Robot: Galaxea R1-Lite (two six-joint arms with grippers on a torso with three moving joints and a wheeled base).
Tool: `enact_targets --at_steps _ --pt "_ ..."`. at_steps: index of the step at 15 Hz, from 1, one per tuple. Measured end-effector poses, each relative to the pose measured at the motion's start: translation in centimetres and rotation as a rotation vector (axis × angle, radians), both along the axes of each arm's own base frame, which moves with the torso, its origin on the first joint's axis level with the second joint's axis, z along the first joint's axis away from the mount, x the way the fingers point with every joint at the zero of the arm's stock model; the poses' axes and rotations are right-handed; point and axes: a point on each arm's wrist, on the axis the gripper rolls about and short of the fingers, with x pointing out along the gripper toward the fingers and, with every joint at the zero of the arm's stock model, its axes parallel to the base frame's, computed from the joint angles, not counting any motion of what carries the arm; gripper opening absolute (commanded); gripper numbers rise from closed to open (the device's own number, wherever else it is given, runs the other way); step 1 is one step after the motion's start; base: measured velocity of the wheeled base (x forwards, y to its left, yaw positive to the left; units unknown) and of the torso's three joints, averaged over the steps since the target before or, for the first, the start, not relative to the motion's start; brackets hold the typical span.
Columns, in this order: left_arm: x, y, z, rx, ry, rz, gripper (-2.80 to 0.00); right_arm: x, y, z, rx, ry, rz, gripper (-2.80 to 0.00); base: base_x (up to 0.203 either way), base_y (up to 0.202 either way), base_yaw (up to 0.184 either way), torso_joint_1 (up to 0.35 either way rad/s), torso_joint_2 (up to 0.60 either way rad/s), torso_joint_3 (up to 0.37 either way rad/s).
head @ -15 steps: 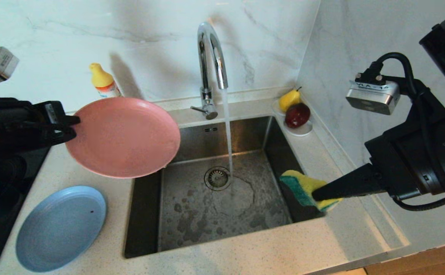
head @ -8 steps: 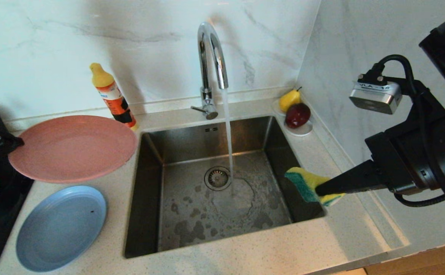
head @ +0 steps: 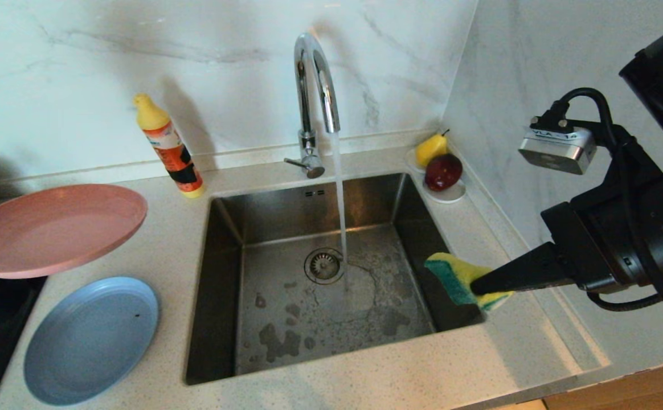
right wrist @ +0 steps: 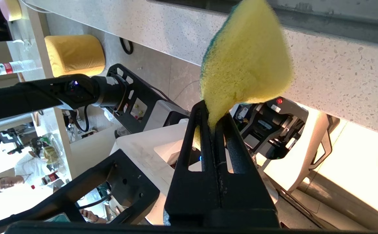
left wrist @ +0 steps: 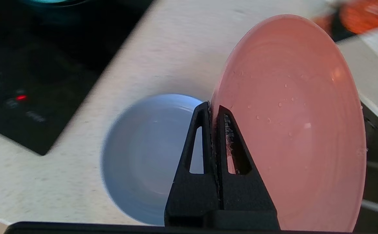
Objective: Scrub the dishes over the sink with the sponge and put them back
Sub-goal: Place the plate on the table
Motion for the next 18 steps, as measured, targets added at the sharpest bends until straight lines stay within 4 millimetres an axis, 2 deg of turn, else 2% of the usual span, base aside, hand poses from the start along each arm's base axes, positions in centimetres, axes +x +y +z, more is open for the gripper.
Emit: enact_targets --at_steps 8,15,18 --pt "1.8 5.1 -1.7 -0.013 -0.035 0.095 -2.8 0.4 -0.1 -0.5 -0.012 0.008 -0.011 -2.8 0.0 0.0 0.0 0.0 0.0 0.0" --pt "6.4 9.7 -4.8 -0.076 -0.104 0.04 -2.8 1.2 0.6 -1.3 -0.028 0.035 -0.001 -2.8 0.0 0.0 0.0 0.0 0.0 0.0" --pt "8.3 11.2 -6.0 -0.105 -0.135 -0.044 -2.8 1.6 0.9 -1.7 -0.041 0.048 0.001 -2.8 0.0 0.0 0.0 0.0 0.0 0.0"
